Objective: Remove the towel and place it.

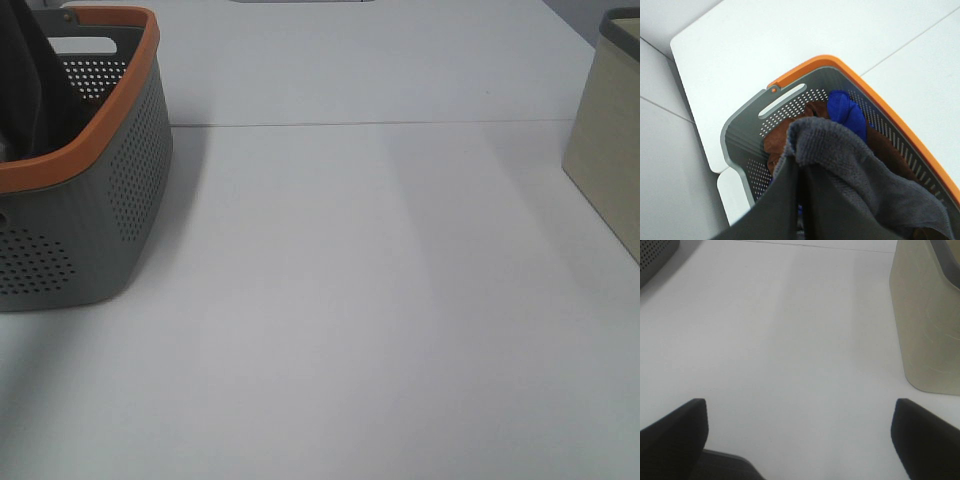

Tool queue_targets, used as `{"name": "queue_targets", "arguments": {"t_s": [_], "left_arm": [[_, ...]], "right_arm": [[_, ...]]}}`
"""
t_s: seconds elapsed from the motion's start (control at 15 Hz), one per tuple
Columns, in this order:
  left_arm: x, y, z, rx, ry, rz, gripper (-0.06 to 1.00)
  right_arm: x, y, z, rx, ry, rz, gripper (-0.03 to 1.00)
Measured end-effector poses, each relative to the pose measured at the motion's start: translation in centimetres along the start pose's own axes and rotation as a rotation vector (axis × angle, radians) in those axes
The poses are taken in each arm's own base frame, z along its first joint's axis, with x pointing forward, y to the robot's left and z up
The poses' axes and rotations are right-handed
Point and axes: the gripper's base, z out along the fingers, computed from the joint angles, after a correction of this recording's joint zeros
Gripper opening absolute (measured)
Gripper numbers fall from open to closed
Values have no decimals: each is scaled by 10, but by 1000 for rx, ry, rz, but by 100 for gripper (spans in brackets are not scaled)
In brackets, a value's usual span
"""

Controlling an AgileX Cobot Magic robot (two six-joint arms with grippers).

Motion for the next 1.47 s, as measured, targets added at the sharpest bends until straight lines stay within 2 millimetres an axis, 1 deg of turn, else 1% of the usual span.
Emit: {"name": "queue_targets", "arguments": {"t_s": [0.07,0.2,0.33,0.4,0.67,0.8,0.93,1.07,1.2,1.27,1.33,1.4,1.47], "left_arm": [[-3,-3,-11,5,-32,-4,0],[-6,-7,-28,12,-76,-8,0],[-9,-10,-40,24,-111,-14,0],[-13,-16,-50,63,-160,-28,0],[-18,-24,-54,120,-205,-38,0],[-27,-32,-61,129,-244,-12,0],[-47,-47,-75,135,-364,28,0],[-63,-60,-81,157,-443,57,0],[-78,-78,-72,215,-475,95,0],[-81,-83,-70,230,-479,104,0],[-88,-95,-64,270,-482,124,0],[-99,-127,-55,357,-495,187,0],[-103,-143,-52,395,-501,223,0]], "right_arm": [[0,0,0,0,0,0,89],[0,0,0,0,0,0,89],[0,0,0,0,0,0,89],[0,0,0,0,0,0,89],[-1,1,1,-13,7,7,89],[-8,2,6,-41,31,22,89],[-27,5,14,-98,12,29,89],[-46,8,25,-165,-27,54,89],[-63,9,39,-209,-58,52,89],[-66,9,42,-220,-70,42,89],[-72,10,49,-242,-78,22,89],[-83,11,64,-292,-89,-30,89],[-88,12,73,-316,-98,-44,89]]}}
